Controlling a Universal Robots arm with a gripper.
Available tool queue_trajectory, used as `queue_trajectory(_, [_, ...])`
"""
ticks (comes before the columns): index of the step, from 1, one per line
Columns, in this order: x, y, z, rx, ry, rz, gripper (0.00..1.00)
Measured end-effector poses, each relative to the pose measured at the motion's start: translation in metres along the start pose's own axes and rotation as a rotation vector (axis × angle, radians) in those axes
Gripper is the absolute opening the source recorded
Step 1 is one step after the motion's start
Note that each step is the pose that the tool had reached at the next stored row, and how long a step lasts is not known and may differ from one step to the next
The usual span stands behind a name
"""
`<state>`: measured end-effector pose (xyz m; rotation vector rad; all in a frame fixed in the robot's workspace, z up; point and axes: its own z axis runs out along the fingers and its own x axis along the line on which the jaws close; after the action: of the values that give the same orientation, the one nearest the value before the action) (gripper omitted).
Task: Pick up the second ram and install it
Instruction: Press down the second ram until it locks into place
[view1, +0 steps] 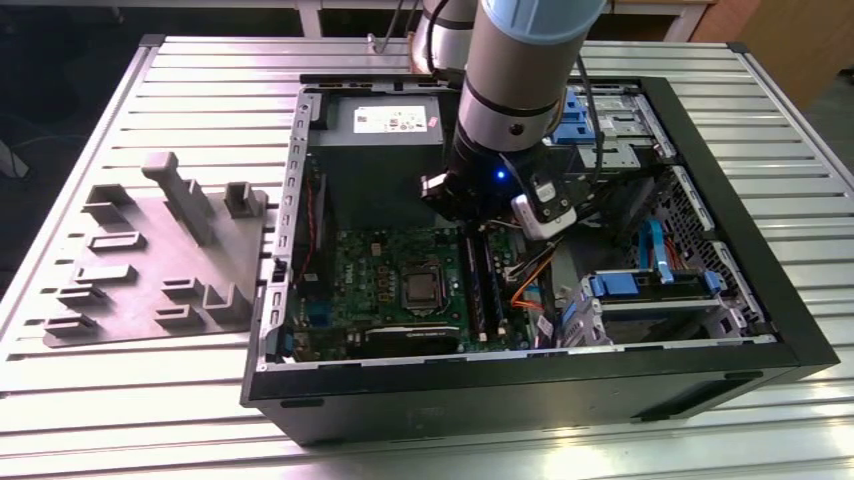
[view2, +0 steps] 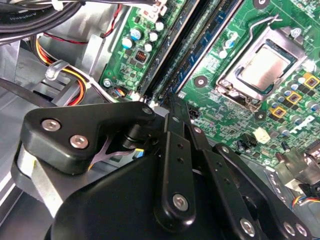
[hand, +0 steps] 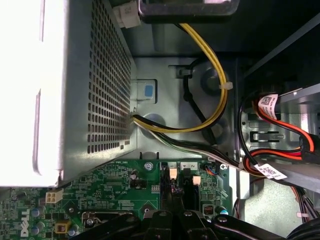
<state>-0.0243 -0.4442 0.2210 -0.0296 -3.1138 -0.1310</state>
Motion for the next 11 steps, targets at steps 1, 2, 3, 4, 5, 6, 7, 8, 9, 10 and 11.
queue_trajectory(1, [0.0000,0.0000,0.0000,0.0000,0.0000,0.000,0.10])
queue_trajectory(2, [0.0000,0.0000,0.0001,-0.0002,-0.0001,0.000,0.10])
queue_trajectory(3, [0.0000,0.0000,0.0002,-0.0003,-0.0001,0.000,0.10])
queue_trajectory(4, [0.0000,0.0000,0.0002,-0.0003,-0.0001,0.000,0.10])
queue_trajectory(5, [0.0000,0.0000,0.0002,-0.0002,-0.0001,0.000,0.10])
queue_trajectory(6, [-0.0001,0.0000,0.0008,-0.0004,-0.0001,0.000,0.10])
queue_trajectory(7, [-0.0001,-0.0001,0.0014,-0.0002,0.0000,0.000,0.10])
queue_trajectory(8, [-0.0001,-0.0001,0.0016,-0.0001,0.0000,0.000,0.10])
queue_trajectory(9, [-0.0001,-0.0001,0.0016,-0.0001,0.0000,0.000,0.10])
queue_trajectory(10, [-0.0001,-0.0001,0.0016,0.0000,0.0000,0.000,0.10])
queue_trajectory(11, [-0.0001,-0.0001,0.0017,-0.0001,0.0000,0.000,0.10])
